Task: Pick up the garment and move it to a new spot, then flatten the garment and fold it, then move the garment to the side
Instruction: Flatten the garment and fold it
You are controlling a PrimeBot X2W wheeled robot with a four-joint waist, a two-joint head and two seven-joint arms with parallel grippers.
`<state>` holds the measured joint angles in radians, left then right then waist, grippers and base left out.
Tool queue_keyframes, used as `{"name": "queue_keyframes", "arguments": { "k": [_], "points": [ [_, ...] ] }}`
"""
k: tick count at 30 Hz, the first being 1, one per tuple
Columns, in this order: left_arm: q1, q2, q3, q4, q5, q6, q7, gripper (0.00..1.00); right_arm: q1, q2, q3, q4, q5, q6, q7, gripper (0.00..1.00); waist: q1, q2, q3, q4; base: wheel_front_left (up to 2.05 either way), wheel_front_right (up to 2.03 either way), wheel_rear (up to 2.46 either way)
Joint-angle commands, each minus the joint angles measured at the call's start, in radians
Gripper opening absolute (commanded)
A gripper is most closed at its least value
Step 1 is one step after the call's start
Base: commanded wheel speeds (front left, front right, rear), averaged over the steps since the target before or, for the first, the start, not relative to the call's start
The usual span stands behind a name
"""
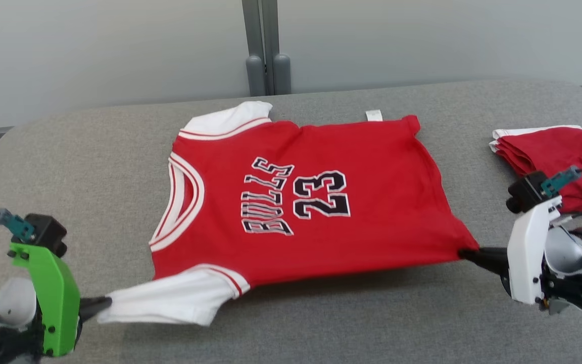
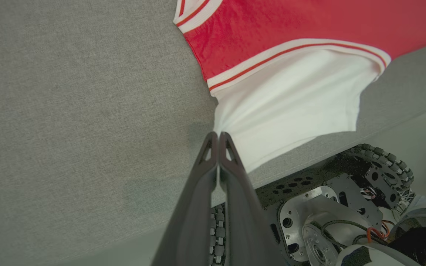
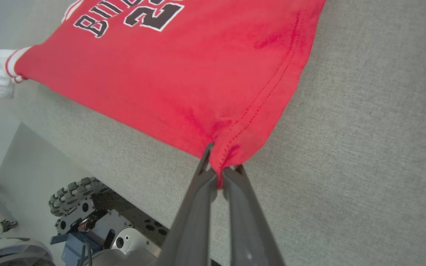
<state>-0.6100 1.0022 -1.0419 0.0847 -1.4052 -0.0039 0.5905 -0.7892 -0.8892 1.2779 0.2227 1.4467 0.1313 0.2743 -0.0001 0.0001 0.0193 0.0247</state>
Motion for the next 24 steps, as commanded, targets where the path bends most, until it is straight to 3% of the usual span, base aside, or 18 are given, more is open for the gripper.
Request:
{"name": "queue_keyframes", "arguments": {
  "k": [1, 7, 13, 18, 24],
  "points": [
    [0.037, 0.029, -0.006, -0.042, -0.02, 0.021, 0.011, 0.0, 0.043, -0.021, 0.002, -0.007, 0.014, -0.001, 0.014, 0.0, 0.0001, -0.0001, -0.018, -0.003, 0.0, 0.0, 0.0],
    [0.119, 0.105, -0.017, -0.21, -0.091, 0.087, 0.032, 0.0, 0.146, -0.097, 0.002, -0.057, 0.06, -0.001, 0.072, 0.0, 0.0001, -0.0001, -0.003, 0.0, 0.0, 0.0, 0.0],
    [0.13, 0.133, -0.012, -0.272, -0.122, 0.113, 0.046, 0.0, 0.158, -0.123, -0.003, -0.103, 0.092, -0.001, 0.12, 0.0, 0.0001, -0.0001, 0.028, -0.006, 0.0, 0.0, 0.0],
    [0.08, 0.128, 0.003, -0.277, -0.137, 0.119, 0.09, 0.0, 0.124, -0.122, -0.021, -0.115, 0.115, -0.001, 0.148, 0.0, 0.0001, -0.0001, 0.056, -0.008, 0.0, 0.0, 0.0],
    [-0.019, 0.069, 0.032, -0.211, -0.145, 0.109, 0.161, 0.0, 0.073, -0.106, -0.05, -0.089, 0.176, -0.001, 0.205, 0.0, 0.0001, -0.0001, 0.119, -0.009, 0.0, 0.0, 0.0]
  ]
}}
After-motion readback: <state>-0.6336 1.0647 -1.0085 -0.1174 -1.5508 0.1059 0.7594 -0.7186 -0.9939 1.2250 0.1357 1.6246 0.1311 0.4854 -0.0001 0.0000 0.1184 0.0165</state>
